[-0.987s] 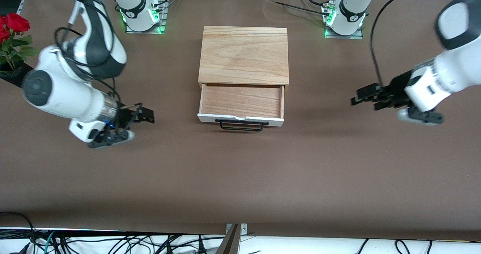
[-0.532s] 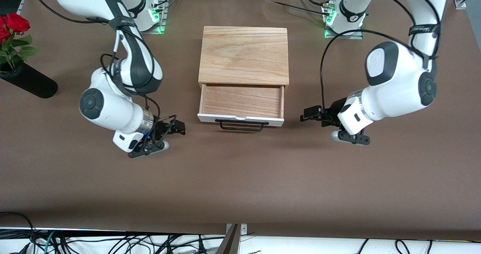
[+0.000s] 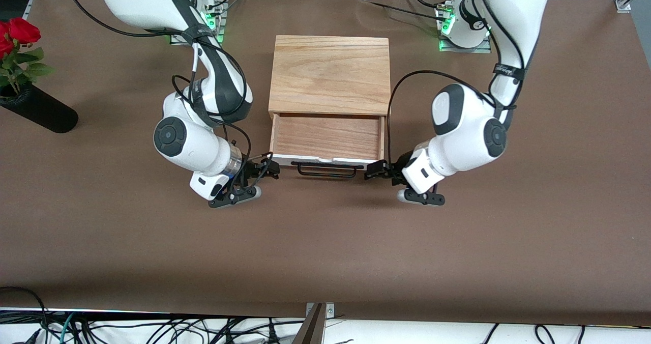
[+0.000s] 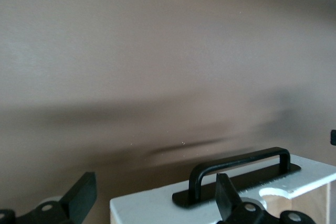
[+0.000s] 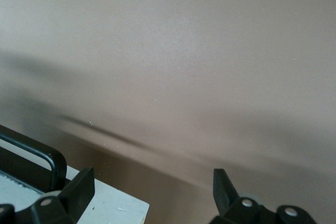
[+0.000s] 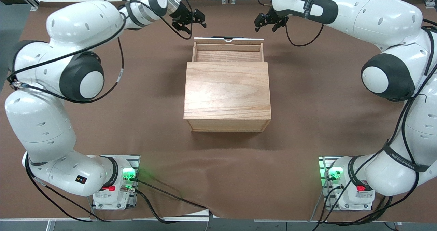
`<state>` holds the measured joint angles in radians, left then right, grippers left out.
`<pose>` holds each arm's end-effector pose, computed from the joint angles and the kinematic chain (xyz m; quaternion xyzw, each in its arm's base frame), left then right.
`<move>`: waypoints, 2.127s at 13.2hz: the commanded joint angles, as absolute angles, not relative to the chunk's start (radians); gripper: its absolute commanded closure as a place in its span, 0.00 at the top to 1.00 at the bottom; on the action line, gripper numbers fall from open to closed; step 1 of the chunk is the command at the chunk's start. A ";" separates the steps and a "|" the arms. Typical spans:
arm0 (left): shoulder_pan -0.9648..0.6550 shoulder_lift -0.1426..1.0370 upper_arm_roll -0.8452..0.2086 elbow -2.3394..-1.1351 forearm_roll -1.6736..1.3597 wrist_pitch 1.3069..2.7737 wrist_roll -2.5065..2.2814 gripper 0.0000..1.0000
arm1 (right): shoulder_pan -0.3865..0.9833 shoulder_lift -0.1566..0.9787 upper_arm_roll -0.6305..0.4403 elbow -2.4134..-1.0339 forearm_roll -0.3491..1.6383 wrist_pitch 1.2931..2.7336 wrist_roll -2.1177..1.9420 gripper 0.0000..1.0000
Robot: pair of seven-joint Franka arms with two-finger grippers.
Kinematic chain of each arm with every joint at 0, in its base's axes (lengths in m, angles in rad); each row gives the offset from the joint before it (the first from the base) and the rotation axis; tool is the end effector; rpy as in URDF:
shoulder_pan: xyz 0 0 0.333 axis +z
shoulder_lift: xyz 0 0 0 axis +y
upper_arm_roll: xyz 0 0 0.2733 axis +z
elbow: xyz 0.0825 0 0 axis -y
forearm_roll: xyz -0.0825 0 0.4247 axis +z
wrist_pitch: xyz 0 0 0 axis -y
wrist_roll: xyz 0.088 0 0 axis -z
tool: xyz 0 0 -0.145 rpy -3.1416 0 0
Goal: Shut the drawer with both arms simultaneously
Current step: 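Place both grippers against the white drawer front beside the handle, then push the drawer front into the wooden box with both grippers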
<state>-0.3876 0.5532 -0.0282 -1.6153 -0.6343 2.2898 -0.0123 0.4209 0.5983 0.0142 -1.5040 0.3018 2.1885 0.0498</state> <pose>0.6488 -0.3180 0.2269 0.9656 -0.0003 0.0016 0.2599 0.6556 0.3256 0.2342 -0.9848 -0.1074 -0.0100 0.1365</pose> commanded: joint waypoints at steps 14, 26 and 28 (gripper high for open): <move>-0.407 0.571 -0.066 -1.640 -0.649 2.149 -0.031 1.00 | 0.466 0.627 0.052 -1.489 0.393 2.082 0.055 1.00; -0.390 0.531 -0.058 -1.657 -0.646 1.921 -0.052 1.00 | 0.474 0.626 0.089 -1.488 0.440 1.844 0.055 1.00; -0.382 0.511 -0.060 -1.675 -0.646 1.898 -0.052 1.00 | 0.474 0.627 0.089 -1.488 0.472 1.803 0.052 1.00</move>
